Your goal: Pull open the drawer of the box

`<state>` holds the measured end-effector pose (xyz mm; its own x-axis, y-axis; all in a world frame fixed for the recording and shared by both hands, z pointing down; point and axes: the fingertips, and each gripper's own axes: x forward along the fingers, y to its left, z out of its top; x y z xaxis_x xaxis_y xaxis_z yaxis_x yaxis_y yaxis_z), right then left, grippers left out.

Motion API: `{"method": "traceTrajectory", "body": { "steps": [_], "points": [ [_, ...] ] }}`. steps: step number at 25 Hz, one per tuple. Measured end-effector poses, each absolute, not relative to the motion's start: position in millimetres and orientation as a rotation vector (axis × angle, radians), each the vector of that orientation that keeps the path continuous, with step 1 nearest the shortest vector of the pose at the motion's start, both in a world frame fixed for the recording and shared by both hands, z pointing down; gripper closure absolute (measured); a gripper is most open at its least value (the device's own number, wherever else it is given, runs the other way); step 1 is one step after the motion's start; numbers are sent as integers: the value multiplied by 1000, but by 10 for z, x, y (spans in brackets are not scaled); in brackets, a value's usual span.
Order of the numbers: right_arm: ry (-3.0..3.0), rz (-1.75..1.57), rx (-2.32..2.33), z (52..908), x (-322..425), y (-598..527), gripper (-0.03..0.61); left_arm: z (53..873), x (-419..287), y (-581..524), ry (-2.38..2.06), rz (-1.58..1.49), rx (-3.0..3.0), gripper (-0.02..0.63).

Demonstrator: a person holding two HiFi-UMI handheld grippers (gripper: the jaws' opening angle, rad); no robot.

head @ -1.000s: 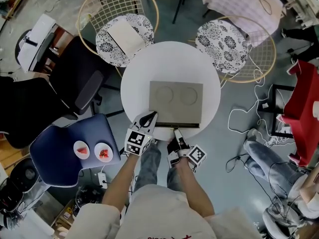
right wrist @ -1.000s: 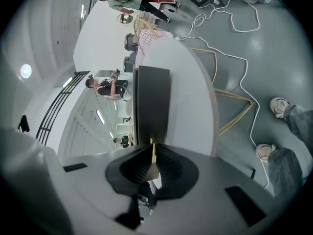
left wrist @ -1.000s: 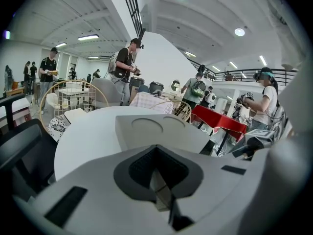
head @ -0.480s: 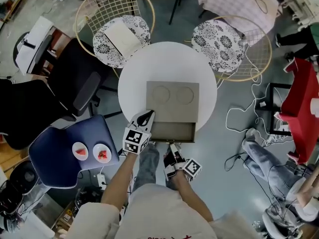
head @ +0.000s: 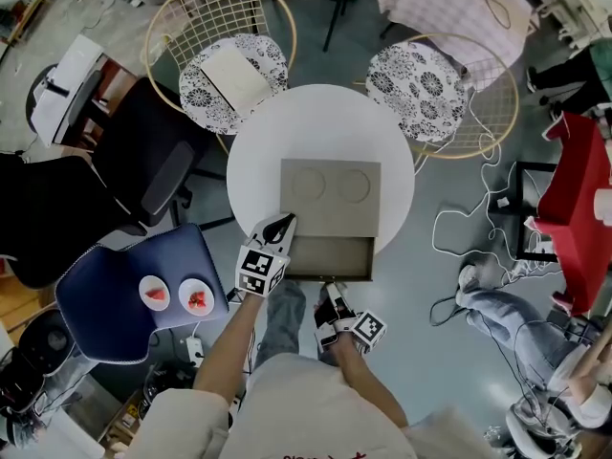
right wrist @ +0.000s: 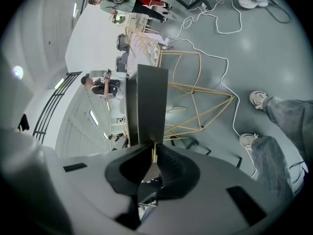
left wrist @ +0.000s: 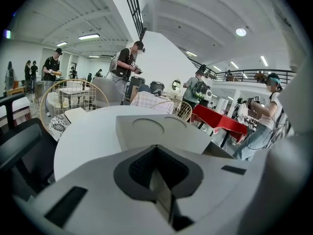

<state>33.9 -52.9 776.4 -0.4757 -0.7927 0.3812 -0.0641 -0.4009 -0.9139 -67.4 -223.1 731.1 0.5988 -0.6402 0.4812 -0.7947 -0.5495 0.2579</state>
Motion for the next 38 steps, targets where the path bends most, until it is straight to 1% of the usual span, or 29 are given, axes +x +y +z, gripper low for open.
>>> {"method": "traceTrajectory", "body": {
  "steps": [5,10,15,16,20,22,31,34,38],
  "points": [
    [1295,-1934,-1180,7772,338,-518,535,7320,-668,-2221,-1136,466,2377,603],
    [1303,-1954,-1127,7757,330,-463,479,7331,-669,-2227,-1140,473,2380,603],
    [1312,-1964,-1153,7766,397,-344,479,7339,-673,-2220,-1139,484,2382,603],
    [1312,-1965,-1160,7766,413,-331,480,7344,-675,-2220,-1136,488,2383,601],
    [1331,-1946,-1191,7731,489,-309,549,7356,-675,-2211,-1110,518,2393,603],
    [1341,-1926,-1201,7700,550,-327,561,7325,-663,-2221,-1109,524,2400,603],
    [1427,-1849,-1189,7410,706,-545,561,7012,-527,-2166,-1113,513,2424,603],
    [1622,-1807,-1261,7232,769,-736,561,6816,-503,-2143,-1130,494,2426,603],
    [1956,-1652,-1359,6868,846,-1183,561,6512,-411,-2135,-1130,471,2457,603]
  ]
}}
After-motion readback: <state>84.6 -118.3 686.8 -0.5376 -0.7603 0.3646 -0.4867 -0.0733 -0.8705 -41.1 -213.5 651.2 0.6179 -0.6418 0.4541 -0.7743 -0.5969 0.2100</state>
